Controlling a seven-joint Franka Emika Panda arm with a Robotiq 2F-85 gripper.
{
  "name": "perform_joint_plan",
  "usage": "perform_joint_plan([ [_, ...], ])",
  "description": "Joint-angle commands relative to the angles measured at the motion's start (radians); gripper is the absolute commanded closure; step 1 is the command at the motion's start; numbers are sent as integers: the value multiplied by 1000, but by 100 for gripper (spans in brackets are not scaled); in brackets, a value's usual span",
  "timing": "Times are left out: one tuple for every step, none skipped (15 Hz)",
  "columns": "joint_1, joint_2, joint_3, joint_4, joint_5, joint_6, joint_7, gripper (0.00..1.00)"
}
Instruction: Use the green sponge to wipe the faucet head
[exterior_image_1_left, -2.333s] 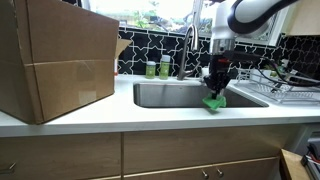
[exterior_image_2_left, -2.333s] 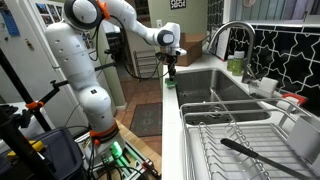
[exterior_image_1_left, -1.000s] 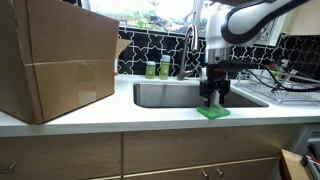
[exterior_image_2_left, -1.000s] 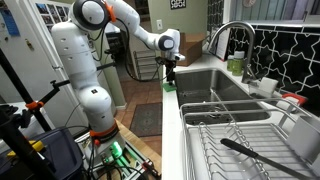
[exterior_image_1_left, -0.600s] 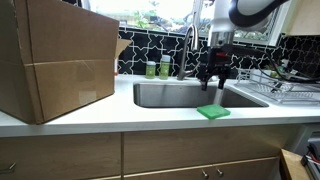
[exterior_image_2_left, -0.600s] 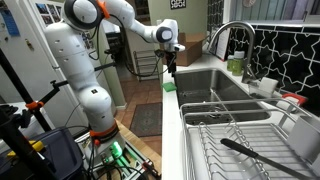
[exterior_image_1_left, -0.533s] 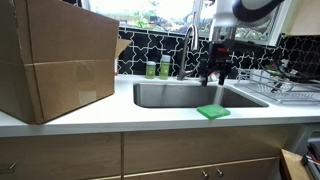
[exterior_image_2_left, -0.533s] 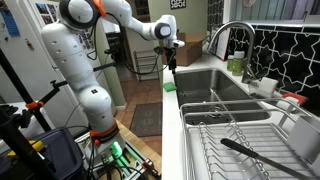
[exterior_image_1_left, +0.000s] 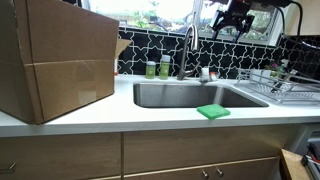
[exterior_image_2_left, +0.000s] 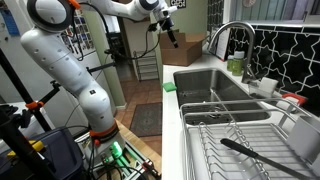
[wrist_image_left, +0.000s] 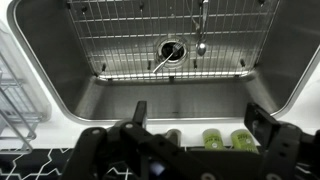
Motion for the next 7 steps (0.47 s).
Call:
perform_joint_plan([
  [-53, 7, 48, 44, -140, -38, 169, 0],
  [-61, 8, 57, 49, -184, -41, 212, 0],
  [-67, 13, 64, 55, -221, -55, 259, 0],
  [-33, 3, 29, 38, -160, -17, 177, 0],
  [-37, 4, 34, 43, -186, -27, 209, 0],
  [-39, 6, 37, 46, -199, -31, 225, 0],
  [-40, 8, 39, 48, -204, -33, 234, 0],
])
